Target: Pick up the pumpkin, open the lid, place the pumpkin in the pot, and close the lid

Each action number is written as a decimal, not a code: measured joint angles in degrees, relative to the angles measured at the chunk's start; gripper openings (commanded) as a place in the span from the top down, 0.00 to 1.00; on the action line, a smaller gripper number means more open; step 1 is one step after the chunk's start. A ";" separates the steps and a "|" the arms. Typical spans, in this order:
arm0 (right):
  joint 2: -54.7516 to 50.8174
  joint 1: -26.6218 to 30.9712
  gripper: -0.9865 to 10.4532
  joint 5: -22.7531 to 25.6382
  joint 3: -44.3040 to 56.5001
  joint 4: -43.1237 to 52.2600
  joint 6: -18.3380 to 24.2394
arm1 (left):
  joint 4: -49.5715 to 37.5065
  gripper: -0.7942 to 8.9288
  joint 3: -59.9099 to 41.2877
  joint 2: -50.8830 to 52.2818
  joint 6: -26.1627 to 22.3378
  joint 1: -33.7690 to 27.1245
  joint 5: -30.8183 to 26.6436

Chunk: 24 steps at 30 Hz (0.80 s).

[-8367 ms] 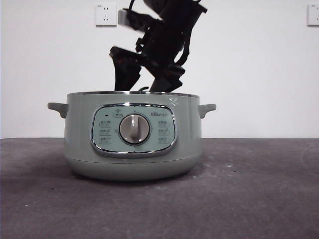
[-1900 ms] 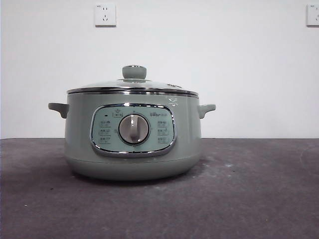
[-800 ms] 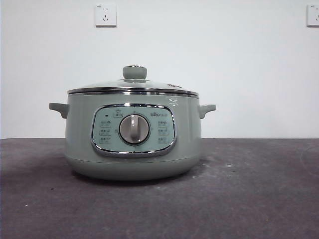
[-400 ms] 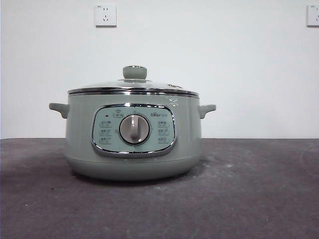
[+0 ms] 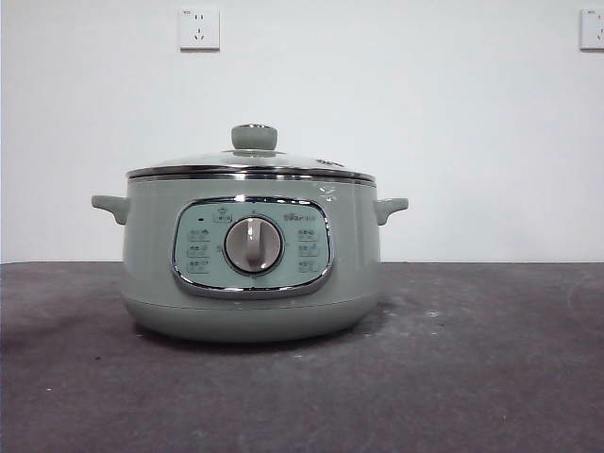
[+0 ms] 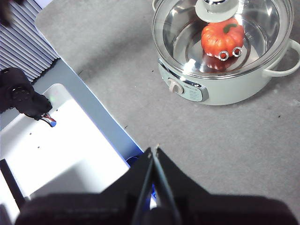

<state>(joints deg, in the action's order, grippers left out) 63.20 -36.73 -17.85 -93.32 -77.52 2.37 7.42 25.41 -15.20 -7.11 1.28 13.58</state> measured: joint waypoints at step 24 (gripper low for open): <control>-0.13 0.00 0.91 -0.02 0.00 0.00 0.00 | -1.01 0.92 -23.76 14.32 5.27 -0.04 -10.43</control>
<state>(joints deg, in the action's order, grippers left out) 63.07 -36.73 -17.87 -93.32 -77.52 2.37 6.42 1.65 -0.89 -1.85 1.23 3.16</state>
